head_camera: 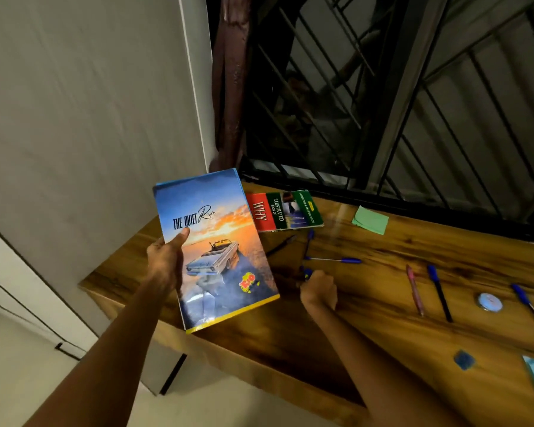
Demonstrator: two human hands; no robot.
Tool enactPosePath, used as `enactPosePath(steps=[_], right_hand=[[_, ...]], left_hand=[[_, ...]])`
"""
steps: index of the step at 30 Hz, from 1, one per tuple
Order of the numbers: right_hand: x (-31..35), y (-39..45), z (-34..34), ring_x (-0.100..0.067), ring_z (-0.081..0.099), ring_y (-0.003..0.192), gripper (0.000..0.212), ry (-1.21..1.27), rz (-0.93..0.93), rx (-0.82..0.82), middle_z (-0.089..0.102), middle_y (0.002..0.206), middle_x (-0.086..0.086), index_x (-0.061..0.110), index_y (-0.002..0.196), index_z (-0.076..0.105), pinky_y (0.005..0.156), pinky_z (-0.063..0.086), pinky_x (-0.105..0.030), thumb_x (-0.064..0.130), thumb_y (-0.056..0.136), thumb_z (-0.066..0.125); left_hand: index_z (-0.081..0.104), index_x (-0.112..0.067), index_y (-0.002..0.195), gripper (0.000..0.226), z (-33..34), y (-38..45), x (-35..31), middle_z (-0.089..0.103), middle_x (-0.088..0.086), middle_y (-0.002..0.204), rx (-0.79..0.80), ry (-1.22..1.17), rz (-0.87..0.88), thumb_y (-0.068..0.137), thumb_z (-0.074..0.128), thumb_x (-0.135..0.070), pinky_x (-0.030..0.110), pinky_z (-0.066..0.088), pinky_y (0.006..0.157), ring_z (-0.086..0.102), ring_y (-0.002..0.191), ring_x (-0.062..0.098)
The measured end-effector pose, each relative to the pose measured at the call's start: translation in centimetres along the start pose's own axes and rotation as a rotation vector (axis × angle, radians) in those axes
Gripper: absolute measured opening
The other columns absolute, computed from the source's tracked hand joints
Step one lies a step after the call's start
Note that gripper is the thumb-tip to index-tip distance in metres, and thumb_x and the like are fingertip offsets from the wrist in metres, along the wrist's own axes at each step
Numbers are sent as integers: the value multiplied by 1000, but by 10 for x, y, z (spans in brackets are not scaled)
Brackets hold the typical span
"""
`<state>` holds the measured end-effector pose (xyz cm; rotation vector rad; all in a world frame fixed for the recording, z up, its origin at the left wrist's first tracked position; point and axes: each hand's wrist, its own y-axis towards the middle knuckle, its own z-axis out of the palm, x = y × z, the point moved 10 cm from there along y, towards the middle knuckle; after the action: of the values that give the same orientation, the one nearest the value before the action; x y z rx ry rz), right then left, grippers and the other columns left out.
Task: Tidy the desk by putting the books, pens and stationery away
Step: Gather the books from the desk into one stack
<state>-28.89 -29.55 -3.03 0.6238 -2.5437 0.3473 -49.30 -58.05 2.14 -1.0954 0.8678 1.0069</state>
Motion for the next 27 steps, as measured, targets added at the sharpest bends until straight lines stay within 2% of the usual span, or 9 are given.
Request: enactPosePath(steps=[3, 5, 7, 9, 14, 19, 21, 24, 27], right_hand=[[-1, 5, 0, -23, 64, 95, 34, 23, 62, -32, 64, 99, -4, 13, 95, 64, 64, 44, -28, 45, 84, 66], [7, 16, -6, -24, 63, 89, 42, 72, 76, -100, 60, 95, -4, 14, 85, 62, 63, 44, -29, 56, 82, 61], [24, 39, -8, -29, 63, 93, 42, 120, 24, -108, 64, 98, -9, 12, 86, 63, 68, 47, -32, 54, 85, 60], [54, 66, -3, -32, 60, 103, 36, 88, -132, -66, 64, 109, -14, 8, 102, 63, 77, 48, -34, 42, 89, 60], [148, 111, 42, -31, 50, 121, 38, -283, -577, 69, 56, 130, -9, 16, 127, 58, 98, 44, -39, 29, 91, 57], [175, 120, 99, -40, 36, 132, 66, -663, -690, 267, 33, 148, -17, 10, 144, 33, 106, 35, -53, 40, 89, 56], [183, 118, 102, -40, 43, 126, 60, -776, -737, 243, 41, 143, -19, 8, 139, 40, 102, 41, -48, 43, 92, 50], [205, 112, 95, -34, 59, 111, 38, -882, -825, 170, 57, 125, -17, 3, 120, 59, 87, 47, -39, 30, 98, 43], [219, 108, 102, -33, 59, 110, 39, -992, -869, 223, 62, 120, -14, 3, 114, 63, 86, 48, -39, 33, 97, 45]], left_hand=[[54, -1, 114, 40, 0, 27, -9, 67, 19, 106, 27, 46, -30, 84, 69, -22, 39, 58, 56, 69, 77, 32], [55, -3, 97, 28, 6, 47, -17, 68, 22, 99, 90, 70, -57, 84, 69, -23, 39, 58, 54, 70, 66, 31], [56, -6, 88, 24, 12, 61, -20, 70, 21, 90, 162, 120, -93, 84, 68, -26, 39, 58, 51, 70, 57, 30], [58, -9, 91, 23, 18, 73, -21, 73, 17, 82, 234, 148, -125, 86, 65, -30, 36, 57, 48, 70, 55, 29], [58, -8, 99, 25, 18, 122, -28, 72, 19, 84, 257, 161, -143, 88, 62, -30, 31, 54, 44, 70, 53, 26], [60, -4, 110, 35, 16, 166, -34, 69, 22, 102, 253, 150, -155, 84, 68, -26, 32, 56, 49, 71, 56, 26], [59, -4, 114, 36, 19, 176, -35, 68, 21, 100, 260, 139, -159, 85, 66, -25, 31, 55, 46, 70, 54, 24], [60, -6, 112, 33, 23, 184, -33, 72, 17, 88, 274, 128, -192, 86, 66, -24, 29, 53, 44, 69, 52, 23], [57, -4, 121, 46, 22, 192, -28, 71, 20, 100, 260, 144, -231, 84, 68, -29, 32, 54, 47, 71, 58, 26]])
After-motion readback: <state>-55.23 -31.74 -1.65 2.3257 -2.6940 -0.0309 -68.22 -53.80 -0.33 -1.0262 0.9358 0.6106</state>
